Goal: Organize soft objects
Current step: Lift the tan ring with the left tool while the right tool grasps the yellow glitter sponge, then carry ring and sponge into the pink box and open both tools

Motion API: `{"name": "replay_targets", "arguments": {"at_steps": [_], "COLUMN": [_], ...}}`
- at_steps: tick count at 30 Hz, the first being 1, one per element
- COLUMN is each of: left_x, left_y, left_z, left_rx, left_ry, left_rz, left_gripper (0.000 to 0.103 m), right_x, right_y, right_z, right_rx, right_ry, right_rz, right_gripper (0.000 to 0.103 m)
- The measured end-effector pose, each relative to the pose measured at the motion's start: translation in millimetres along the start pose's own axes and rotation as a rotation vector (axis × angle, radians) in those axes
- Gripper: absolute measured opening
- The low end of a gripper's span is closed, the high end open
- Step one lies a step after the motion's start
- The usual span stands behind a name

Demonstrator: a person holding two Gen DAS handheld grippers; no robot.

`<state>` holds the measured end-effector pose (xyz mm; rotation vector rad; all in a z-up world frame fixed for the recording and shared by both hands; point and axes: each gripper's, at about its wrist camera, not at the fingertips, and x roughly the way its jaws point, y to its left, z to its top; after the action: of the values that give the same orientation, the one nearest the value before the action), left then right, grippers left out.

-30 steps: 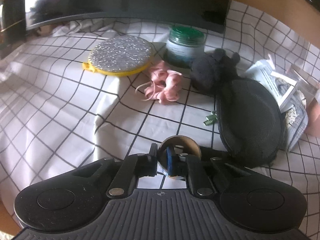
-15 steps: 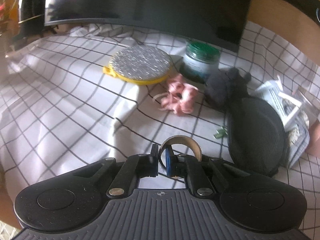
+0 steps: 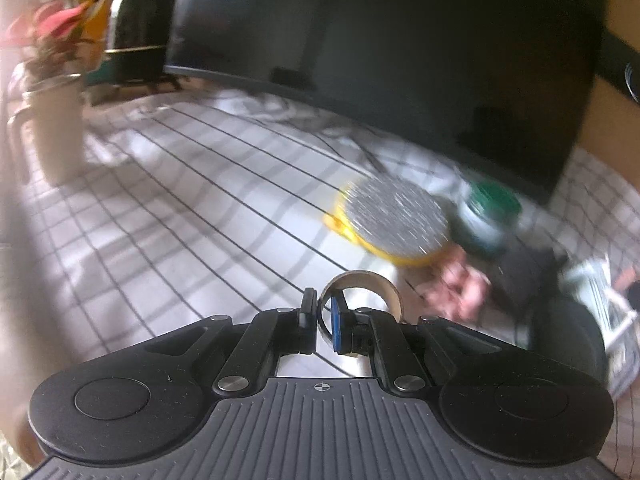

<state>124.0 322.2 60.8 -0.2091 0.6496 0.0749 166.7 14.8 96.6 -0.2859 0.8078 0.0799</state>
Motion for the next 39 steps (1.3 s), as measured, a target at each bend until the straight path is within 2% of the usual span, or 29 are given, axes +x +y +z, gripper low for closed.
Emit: {"name": "replay_targets", "arguments": {"at_steps": [3,5,9,13,19,22,26,27,28,32,35,39], "left_x": [0.9,2.7,4.3,16.2,45.9,65.7,93.2,97.9,101.9,102.6,92.8,78.8], "left_y": [18.1,29.0,43.5,51.1,39.6,35.6,31.4,31.2,30.9,34.0,34.6,24.2], "left_z": [7.0,10.3,13.3,19.3,33.3,38.4,44.1,44.9,45.6,49.2,58.3,76.8], "left_rx": [-0.042,-0.066,-0.097,-0.144,-0.103,-0.084,-0.083,-0.086,-0.088,-0.091,-0.093,-0.07], "left_ry": [-0.013,-0.015,-0.015,0.001,0.017,0.036,0.07,0.078,0.084,0.079,0.054,0.01], "left_rz": [0.004,0.003,-0.008,-0.06,-0.088,-0.095,-0.097,-0.098,-0.099,-0.081,-0.087,-0.094], "left_gripper": [0.009,0.009,0.009,0.009,0.009,0.009,0.009,0.009,0.009,0.009,0.009,0.009], "right_x": [32.5,58.1,120.5,161.2,191.2,201.9,214.2,214.5,212.9,191.6,172.2,133.3], "right_y": [34.8,50.1,49.4,34.1,40.1,37.5,33.9,32.4,32.1,34.7,28.4,18.8], "right_z": [23.3,38.3,66.7,66.9,54.6,53.6,56.8,58.0,60.5,76.2,90.6,108.3], "right_rx": [-0.094,-0.103,0.083,0.308,0.416,0.491,0.532,0.544,0.545,0.462,0.463,0.413], "right_ry": [-0.01,0.014,0.12,0.199,0.233,0.24,0.242,0.246,0.244,0.186,0.165,0.094], "right_rz": [0.034,0.071,0.131,0.146,0.099,0.121,0.163,0.182,0.212,0.255,0.29,0.25], "right_gripper": [0.089,0.089,0.089,0.089,0.083,0.083,0.083,0.081,0.064,0.029,0.018,0.014]}}
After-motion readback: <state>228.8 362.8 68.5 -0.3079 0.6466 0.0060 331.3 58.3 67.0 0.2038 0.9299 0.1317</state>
